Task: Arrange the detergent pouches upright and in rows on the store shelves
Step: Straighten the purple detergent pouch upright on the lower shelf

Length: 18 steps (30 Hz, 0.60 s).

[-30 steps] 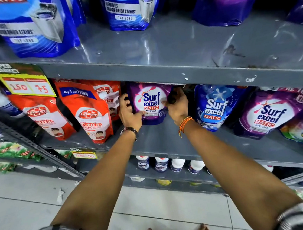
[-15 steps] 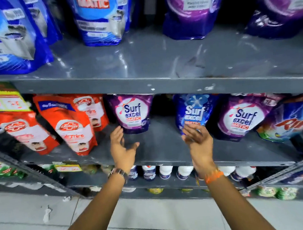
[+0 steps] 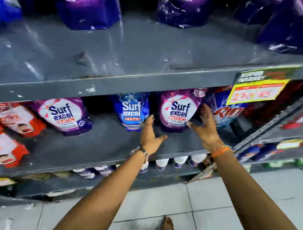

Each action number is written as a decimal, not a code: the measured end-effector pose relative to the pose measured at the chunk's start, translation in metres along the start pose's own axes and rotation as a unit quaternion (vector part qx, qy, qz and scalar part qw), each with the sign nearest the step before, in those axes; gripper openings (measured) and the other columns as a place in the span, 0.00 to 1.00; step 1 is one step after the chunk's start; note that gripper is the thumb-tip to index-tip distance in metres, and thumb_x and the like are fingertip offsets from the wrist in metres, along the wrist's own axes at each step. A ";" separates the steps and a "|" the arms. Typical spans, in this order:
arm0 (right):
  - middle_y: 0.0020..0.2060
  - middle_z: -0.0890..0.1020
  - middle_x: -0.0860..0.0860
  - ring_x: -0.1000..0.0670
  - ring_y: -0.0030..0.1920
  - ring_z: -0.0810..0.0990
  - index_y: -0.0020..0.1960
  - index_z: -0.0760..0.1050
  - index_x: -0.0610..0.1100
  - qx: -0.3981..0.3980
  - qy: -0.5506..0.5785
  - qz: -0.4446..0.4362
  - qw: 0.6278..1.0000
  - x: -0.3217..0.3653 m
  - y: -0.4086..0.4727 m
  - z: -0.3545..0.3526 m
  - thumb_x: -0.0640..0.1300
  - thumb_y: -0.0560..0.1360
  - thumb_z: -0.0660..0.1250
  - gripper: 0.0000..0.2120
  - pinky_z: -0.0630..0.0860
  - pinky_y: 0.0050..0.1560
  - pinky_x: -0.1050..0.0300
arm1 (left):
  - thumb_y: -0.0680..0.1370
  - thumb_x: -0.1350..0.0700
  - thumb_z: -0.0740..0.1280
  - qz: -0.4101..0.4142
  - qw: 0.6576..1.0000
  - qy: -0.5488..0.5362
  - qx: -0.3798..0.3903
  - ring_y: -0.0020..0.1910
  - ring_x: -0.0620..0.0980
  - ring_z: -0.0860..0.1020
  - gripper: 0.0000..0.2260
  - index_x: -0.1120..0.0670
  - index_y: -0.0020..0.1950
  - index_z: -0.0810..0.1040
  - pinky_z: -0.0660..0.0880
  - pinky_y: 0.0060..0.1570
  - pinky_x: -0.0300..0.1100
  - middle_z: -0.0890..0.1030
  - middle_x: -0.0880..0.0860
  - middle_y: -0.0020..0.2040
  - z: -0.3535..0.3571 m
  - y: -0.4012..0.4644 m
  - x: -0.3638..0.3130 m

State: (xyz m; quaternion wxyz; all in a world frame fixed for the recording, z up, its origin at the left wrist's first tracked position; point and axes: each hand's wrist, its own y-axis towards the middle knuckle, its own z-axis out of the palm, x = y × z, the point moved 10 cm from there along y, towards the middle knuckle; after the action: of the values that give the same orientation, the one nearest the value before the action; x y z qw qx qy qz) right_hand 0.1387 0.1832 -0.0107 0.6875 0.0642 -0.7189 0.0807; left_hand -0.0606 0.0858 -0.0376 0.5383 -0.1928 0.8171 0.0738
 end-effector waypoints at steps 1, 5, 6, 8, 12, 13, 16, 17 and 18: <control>0.76 0.66 0.37 0.39 0.74 0.69 0.78 0.52 0.35 0.028 -0.003 0.008 1.000 -0.001 0.006 0.006 0.17 0.70 0.66 0.42 0.71 0.71 0.40 | 0.67 0.62 0.81 0.003 1.000 0.019 -0.013 0.77 0.57 0.66 0.45 0.63 0.79 0.60 0.62 0.77 0.48 0.66 0.60 0.77 0.004 0.007 -0.004; 0.73 0.70 0.34 0.40 0.69 0.73 0.77 0.56 0.32 0.115 -0.006 0.044 0.992 -0.002 0.015 0.018 0.19 0.72 0.65 0.37 0.70 0.71 0.37 | 0.65 0.59 0.82 0.013 0.998 0.039 -0.038 0.71 0.59 0.72 0.44 0.63 0.75 0.64 0.66 0.68 0.40 0.74 0.61 0.72 0.020 0.025 -0.012; 0.70 0.73 0.35 0.42 0.67 0.74 0.76 0.59 0.31 0.122 -0.010 0.038 0.992 0.000 0.014 0.020 0.19 0.72 0.65 0.35 0.71 0.70 0.39 | 0.65 0.59 0.82 0.014 0.998 0.036 -0.041 0.70 0.59 0.73 0.43 0.63 0.75 0.64 0.67 0.66 0.41 0.75 0.61 0.71 0.020 0.026 -0.011; 0.66 0.76 0.38 0.42 0.65 0.75 0.73 0.62 0.31 0.119 -0.008 0.033 0.992 0.003 0.008 0.021 0.19 0.72 0.65 0.31 0.73 0.68 0.40 | 0.66 0.59 0.82 0.016 0.999 0.029 -0.042 0.69 0.58 0.75 0.43 0.62 0.76 0.64 0.69 0.68 0.44 0.77 0.59 0.70 0.020 0.025 -0.008; 0.58 0.82 0.48 0.48 0.60 0.80 0.68 0.68 0.38 0.093 -0.004 0.025 0.995 0.003 -0.021 0.020 0.21 0.72 0.67 0.28 0.80 0.62 0.48 | 0.66 0.59 0.82 0.026 0.999 0.009 -0.024 0.69 0.55 0.76 0.45 0.59 0.78 0.63 0.74 0.68 0.54 0.78 0.57 0.70 0.013 0.003 0.001; 0.57 0.83 0.50 0.49 0.60 0.81 0.68 0.70 0.40 0.087 -0.008 0.026 0.996 0.002 -0.031 0.022 0.22 0.72 0.68 0.28 0.81 0.60 0.50 | 0.66 0.59 0.82 0.031 0.999 0.003 -0.023 0.69 0.55 0.76 0.45 0.57 0.78 0.63 0.74 0.68 0.53 0.78 0.56 0.70 0.009 -0.006 0.004; 0.57 0.85 0.50 0.51 0.59 0.84 0.63 0.74 0.47 0.090 -0.042 0.018 0.995 0.003 -0.062 0.041 0.25 0.71 0.71 0.27 0.82 0.58 0.53 | 0.64 0.54 0.83 0.037 0.999 0.000 -0.021 0.65 0.50 0.79 0.46 0.53 0.77 0.65 0.78 0.64 0.48 0.81 0.52 0.67 -0.016 -0.037 0.022; 0.56 0.85 0.51 0.52 0.58 0.84 0.62 0.75 0.50 0.098 -0.056 0.010 0.994 0.005 -0.071 0.053 0.25 0.71 0.71 0.27 0.83 0.56 0.55 | 0.63 0.52 0.83 0.036 0.999 -0.002 -0.022 0.63 0.49 0.80 0.45 0.51 0.76 0.66 0.79 0.62 0.47 0.82 0.50 0.65 -0.030 -0.047 0.030; 0.56 0.85 0.51 0.53 0.57 0.85 0.60 0.75 0.52 0.106 -0.065 0.004 0.992 0.008 -0.080 0.066 0.26 0.71 0.72 0.27 0.83 0.55 0.58 | 0.62 0.50 0.83 0.033 0.999 -0.004 -0.025 0.61 0.48 0.81 0.43 0.50 0.74 0.68 0.80 0.60 0.48 0.83 0.49 0.63 -0.044 -0.056 0.040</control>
State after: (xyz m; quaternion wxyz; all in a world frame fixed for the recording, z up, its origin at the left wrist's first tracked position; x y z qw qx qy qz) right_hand 0.0897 0.0918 -0.0032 0.6281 0.1391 -0.7497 0.1554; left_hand -0.0900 0.0108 -0.0505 0.5335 -0.1789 0.8190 0.1125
